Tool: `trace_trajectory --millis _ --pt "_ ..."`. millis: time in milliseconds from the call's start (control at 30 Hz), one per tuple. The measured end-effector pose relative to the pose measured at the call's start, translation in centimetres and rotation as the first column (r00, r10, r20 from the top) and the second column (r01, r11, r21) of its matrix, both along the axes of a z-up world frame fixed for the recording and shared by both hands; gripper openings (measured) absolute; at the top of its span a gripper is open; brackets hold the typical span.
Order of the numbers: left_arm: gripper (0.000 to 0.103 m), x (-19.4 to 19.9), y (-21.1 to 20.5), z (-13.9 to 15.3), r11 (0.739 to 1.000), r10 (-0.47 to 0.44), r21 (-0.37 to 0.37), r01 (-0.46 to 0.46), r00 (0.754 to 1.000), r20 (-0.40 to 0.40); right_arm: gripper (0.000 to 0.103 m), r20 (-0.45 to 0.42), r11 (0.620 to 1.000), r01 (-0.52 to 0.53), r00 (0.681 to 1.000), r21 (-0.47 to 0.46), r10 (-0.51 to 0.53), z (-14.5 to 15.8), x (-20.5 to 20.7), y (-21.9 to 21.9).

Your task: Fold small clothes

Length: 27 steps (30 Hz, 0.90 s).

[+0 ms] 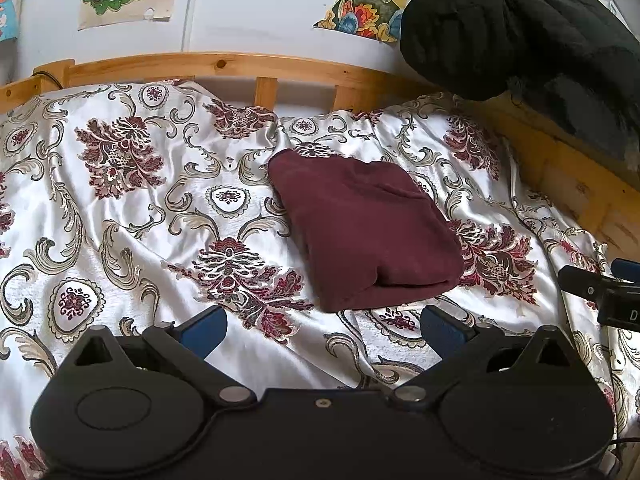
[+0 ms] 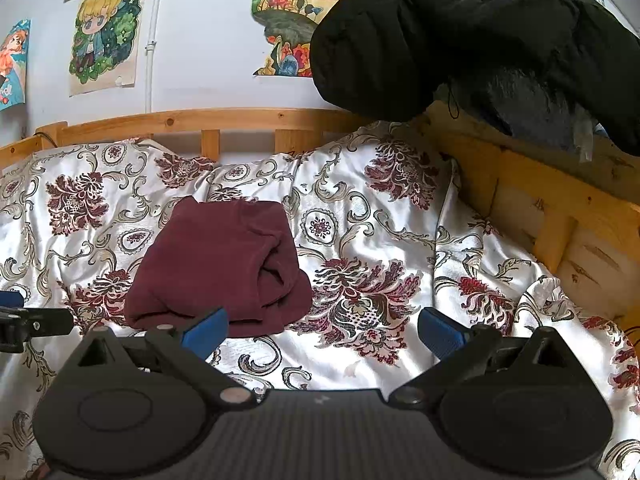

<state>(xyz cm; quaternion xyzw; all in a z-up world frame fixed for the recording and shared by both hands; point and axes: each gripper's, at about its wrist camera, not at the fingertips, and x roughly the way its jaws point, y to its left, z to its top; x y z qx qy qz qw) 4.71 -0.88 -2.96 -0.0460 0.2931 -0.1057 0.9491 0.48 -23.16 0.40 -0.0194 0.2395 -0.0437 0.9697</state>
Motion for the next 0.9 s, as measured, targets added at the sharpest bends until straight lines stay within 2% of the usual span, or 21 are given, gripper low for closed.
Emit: trace_trajectory --millis 900 --pt "0.102 0.09 0.14 -0.10 1.000 0.000 -0.001 0.000 1.000 -0.004 0.103 -0.007 1.000 0.002 1.000 0.002 -0.002 -0.38 -0.23 0.17"
